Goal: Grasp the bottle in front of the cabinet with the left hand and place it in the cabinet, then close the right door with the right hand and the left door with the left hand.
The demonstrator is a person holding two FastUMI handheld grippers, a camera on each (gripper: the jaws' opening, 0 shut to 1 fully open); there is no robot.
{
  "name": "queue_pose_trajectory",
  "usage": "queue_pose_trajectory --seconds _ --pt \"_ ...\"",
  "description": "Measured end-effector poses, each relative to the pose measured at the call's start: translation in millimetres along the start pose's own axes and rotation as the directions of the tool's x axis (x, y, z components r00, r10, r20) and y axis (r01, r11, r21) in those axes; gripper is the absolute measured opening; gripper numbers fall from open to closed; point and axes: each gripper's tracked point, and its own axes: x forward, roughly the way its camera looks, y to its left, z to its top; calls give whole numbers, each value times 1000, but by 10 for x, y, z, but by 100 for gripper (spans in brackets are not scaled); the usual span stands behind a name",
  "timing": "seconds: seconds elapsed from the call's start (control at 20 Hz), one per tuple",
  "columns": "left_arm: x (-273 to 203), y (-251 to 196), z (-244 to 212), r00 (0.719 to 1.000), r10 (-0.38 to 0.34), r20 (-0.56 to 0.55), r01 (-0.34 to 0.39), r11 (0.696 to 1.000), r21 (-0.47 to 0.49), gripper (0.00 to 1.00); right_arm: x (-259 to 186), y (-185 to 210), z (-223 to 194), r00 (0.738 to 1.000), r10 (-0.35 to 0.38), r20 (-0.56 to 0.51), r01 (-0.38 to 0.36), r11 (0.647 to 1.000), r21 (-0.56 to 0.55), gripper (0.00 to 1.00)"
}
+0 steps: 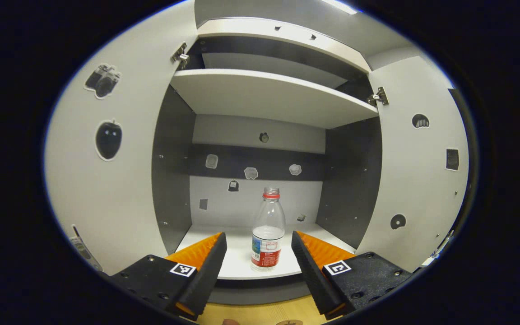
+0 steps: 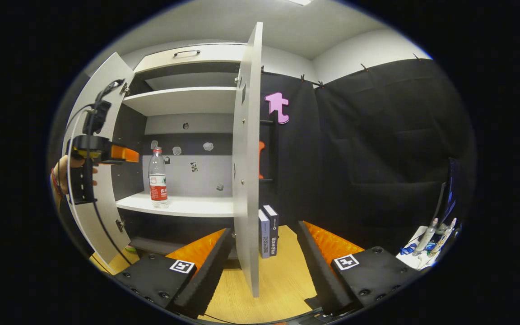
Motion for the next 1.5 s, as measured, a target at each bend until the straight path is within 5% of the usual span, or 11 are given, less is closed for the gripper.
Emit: queue_pose_trajectory --seconds 0.05,0.25,0.3,0.7,1.15,1.5 --pt "-119 27 28 1000 7 11 -7 1000 -7 89 13 -18 9 1000 1 -1 -1 1000 3 96" --pt "-618 149 121 999 36 38 -36 999 -8 91 58 -100 58 1000 -3 1 3 1000 -1 89" --pt "-735 160 131 998 38 45 -38 999 -5 91 76 -117 63 1000 -5 0 5 1000 -4 96" --pt "-1406 416 -137 996 82 39 -82 997 1 91 304 -398 -72 999 -41 -13 40 996 -79 96" --pt "-1652 434 -443 996 87 21 -86 995 -59 91 709 -720 -296 997 -60 -51 58 997 -42 96" --pt "-1687 320 -457 998 56 26 -54 996 -69 93 850 -543 -390 997 21 -74 -24 999 -35 96"
